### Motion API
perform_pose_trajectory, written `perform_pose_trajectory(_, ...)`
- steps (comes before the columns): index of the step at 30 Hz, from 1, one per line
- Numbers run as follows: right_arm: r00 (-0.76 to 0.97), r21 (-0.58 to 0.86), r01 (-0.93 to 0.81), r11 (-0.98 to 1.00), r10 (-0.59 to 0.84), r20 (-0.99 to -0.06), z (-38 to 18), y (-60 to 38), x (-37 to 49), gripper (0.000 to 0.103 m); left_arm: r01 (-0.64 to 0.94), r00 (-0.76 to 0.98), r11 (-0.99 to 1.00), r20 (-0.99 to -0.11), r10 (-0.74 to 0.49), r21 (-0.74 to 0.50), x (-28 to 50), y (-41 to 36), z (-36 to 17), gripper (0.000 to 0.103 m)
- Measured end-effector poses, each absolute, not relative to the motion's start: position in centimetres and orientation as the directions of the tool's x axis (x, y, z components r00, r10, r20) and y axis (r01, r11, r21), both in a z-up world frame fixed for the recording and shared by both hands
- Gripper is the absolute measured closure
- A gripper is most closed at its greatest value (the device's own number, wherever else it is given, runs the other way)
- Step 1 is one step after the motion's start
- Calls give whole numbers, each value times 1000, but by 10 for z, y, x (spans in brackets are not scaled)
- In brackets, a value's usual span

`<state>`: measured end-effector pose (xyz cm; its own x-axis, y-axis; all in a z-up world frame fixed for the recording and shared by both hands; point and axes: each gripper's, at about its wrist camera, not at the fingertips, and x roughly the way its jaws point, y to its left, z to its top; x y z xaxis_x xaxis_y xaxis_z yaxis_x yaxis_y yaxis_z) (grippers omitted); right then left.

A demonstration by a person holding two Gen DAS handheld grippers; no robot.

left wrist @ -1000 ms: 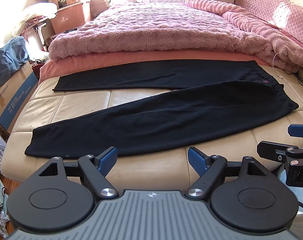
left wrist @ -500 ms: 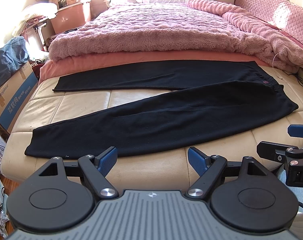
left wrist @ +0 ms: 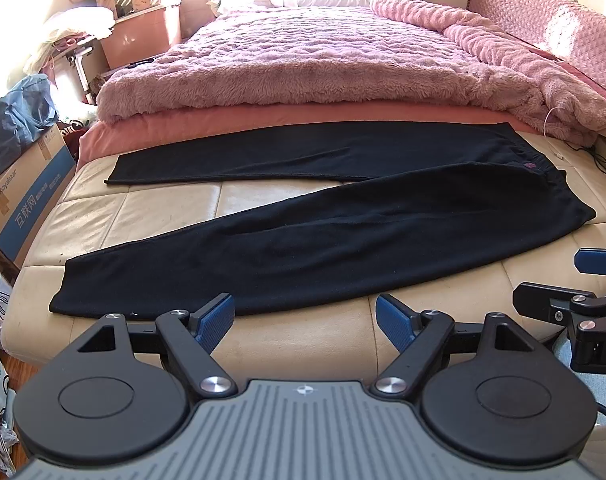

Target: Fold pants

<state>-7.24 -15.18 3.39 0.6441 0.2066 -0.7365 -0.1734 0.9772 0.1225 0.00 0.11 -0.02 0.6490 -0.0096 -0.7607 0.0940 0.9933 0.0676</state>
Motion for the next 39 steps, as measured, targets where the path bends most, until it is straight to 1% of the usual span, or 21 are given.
perform_pose_trajectory(14, 643, 133, -171, 976, 213, -736, 34, -150, -71, 21, 97, 650, 994, -760, -26, 49, -3, -9, -1, 10)
perform_pose_trajectory(18, 668, 164, -185, 969, 246, -703, 36, -159, -69, 21, 97, 667, 995, -743, -45, 27, 6, 4, 8, 18)
perform_pose_trajectory(19, 685, 162, -194, 967, 252, -684, 37, -162, -68, 21, 108, 676, 994, -735, -54, 26, 9, 8, 9, 21)
perform_pose_trajectory(22, 742, 131, -226, 965, 258, -619, 41, -175, -65, 21, 164, 702, 986, -706, -88, 40, 18, 26, 10, 24)
perform_pose_trajectory(24, 772, 104, -241, 965, 255, -583, 44, -186, -60, 21, 217, 717, 973, -689, -101, 83, 24, 40, 11, 27)
perform_pose_trajectory(27, 796, 46, -252, 967, 234, -558, 44, -208, -47, 21, 302, 729, 935, -677, -101, 186, 32, 61, 8, 28)
perform_pose_trajectory(30, 811, -9, -260, 966, 213, -545, 38, -234, -30, 22, 405, 712, 860, -697, -82, 312, 39, 82, -6, 28)
perform_pose_trajectory(33, 813, -80, -241, 967, 157, -561, 26, -260, -12, 22, 468, 663, 783, -749, -3, 411, 48, 108, -29, 29)
perform_pose_trajectory(34, 807, -91, -244, 966, 150, -571, 23, -267, -6, 22, 478, 646, 761, -762, 32, 438, 51, 118, -38, 31)
perform_pose_trajectory(36, 783, -98, -246, 964, 139, -606, 17, -279, 6, 22, 498, 592, 738, -800, 94, 455, 59, 138, -56, 34)
perform_pose_trajectory(38, 764, -117, -241, 964, 114, -635, 8, -286, 15, 22, 524, 547, 709, -824, 147, 473, 65, 152, -75, 34)
perform_pose_trajectory(39, 759, -123, -241, 963, 108, -642, 5, -289, 19, 25, 535, 534, 683, -825, 183, 497, 67, 158, -83, 35)
